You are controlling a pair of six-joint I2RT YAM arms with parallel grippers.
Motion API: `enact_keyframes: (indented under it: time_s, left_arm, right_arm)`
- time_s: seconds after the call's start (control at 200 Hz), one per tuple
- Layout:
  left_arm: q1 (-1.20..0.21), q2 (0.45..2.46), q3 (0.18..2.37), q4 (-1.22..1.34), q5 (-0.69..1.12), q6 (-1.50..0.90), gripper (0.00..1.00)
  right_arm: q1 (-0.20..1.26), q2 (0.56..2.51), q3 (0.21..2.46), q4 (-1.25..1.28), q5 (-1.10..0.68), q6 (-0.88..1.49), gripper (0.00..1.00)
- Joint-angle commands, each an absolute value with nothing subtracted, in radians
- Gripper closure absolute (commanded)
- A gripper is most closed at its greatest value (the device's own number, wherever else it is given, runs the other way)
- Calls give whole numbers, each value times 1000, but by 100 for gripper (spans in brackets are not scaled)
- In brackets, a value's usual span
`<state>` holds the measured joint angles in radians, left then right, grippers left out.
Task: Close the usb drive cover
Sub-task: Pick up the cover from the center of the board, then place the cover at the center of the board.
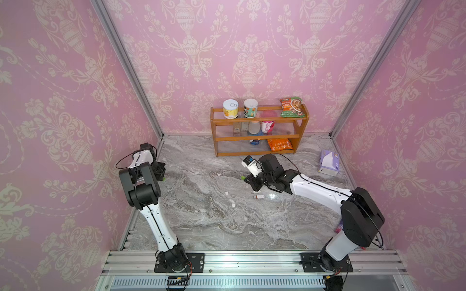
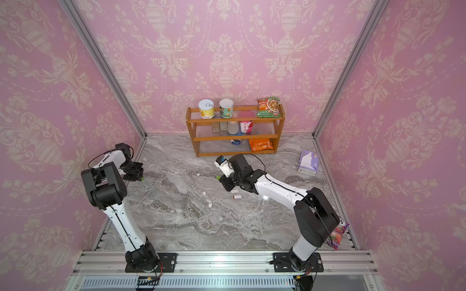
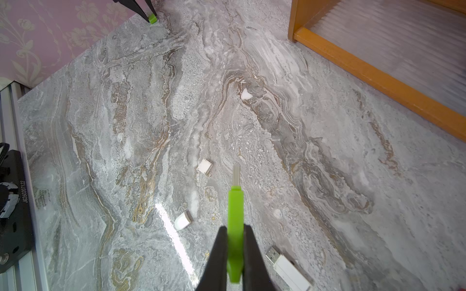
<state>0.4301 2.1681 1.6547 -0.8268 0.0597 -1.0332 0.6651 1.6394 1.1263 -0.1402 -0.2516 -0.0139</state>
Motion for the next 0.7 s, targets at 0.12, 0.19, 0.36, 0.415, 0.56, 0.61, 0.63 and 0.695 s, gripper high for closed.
enact_keyframes:
  time_s: [0.12, 0.19, 0.36, 0.415, 0.56, 0.61, 0.63, 0.695]
  left_arm:
    - [286, 2251, 1681, -857, 135, -946, 80]
    - [248, 2265, 1710, -868, 141, -921, 80]
    - [153, 2309, 1800, -947, 117, -848, 80]
    - [131, 2312, 1800, -951, 116, -837, 80]
    - [73, 2323, 1821, -979, 113, -768, 80]
    - [50, 2321, 1824, -986, 119, -731, 86]
    - [41, 2318, 1824, -991, 120, -719, 86]
    - [10, 2309, 1816, -1003, 123, -678, 86]
  right_arm:
    - [662, 1609, 1075, -99, -246, 5, 100]
    - [662, 1595, 1054, -84, -238, 9, 100]
    - [663, 1572, 1004, -56, -212, 11, 100]
    - [662, 1570, 995, -53, -206, 8, 100]
    - [662, 1566, 981, -42, -204, 2, 100]
    - [661, 1564, 977, -36, -206, 4, 100]
    - [661, 1562, 974, -35, -206, 7, 100]
    - [660, 1556, 966, -20, -206, 12, 100]
